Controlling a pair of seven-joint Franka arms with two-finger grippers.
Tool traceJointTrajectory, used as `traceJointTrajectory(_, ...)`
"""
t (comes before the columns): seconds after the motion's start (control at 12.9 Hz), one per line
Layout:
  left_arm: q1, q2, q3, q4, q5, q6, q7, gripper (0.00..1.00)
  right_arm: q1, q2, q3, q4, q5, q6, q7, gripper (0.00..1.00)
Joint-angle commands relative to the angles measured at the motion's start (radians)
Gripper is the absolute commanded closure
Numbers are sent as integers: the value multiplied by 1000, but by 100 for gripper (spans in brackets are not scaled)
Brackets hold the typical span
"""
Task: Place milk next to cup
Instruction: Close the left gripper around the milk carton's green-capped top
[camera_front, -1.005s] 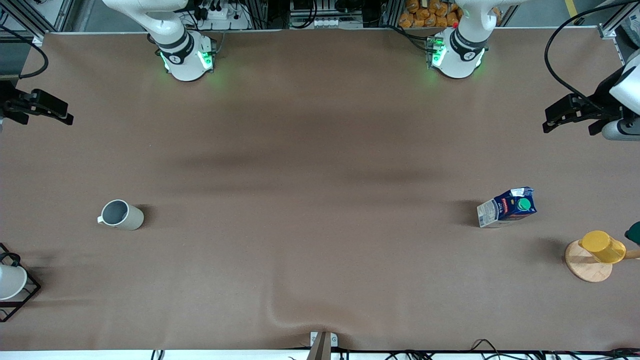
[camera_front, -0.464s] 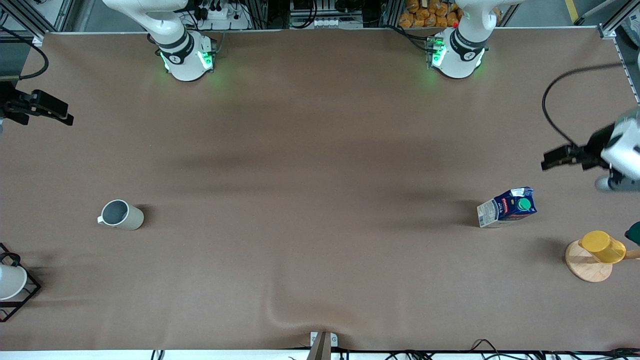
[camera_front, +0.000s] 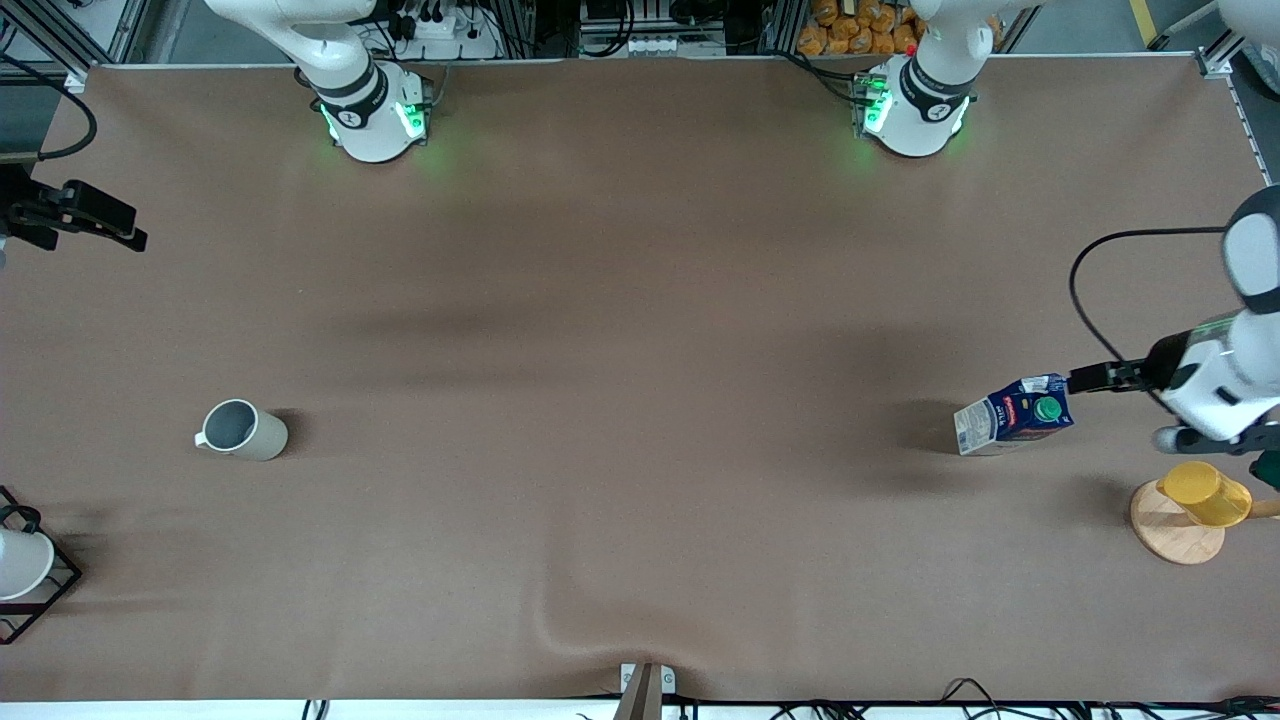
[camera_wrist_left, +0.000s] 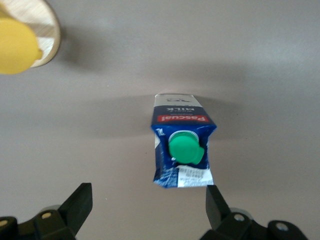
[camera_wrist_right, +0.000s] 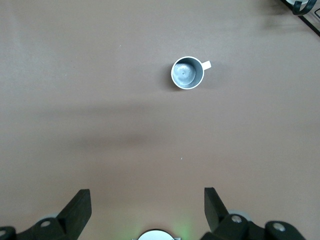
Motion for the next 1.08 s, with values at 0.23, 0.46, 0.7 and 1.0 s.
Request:
traceJointTrajectory(0.23, -22, 60, -5, -3, 43, 8, -7, 0, -75, 70, 5, 21, 10, 17, -11, 0)
traceJointTrajectory(0.46, -20, 92, -4, -9, 46, 10, -33, 0, -108, 97, 5, 19, 16, 53, -12, 0)
traceJointTrajectory(0.7, -25, 119, -4, -6, 46, 52, -35, 0, -111, 177, 5, 4, 11, 40, -12, 0)
traceJointTrajectory(1.0, -26, 139, -4, -7, 69, 65, -35, 9, -143, 301, 5, 15, 3, 56, -9, 0)
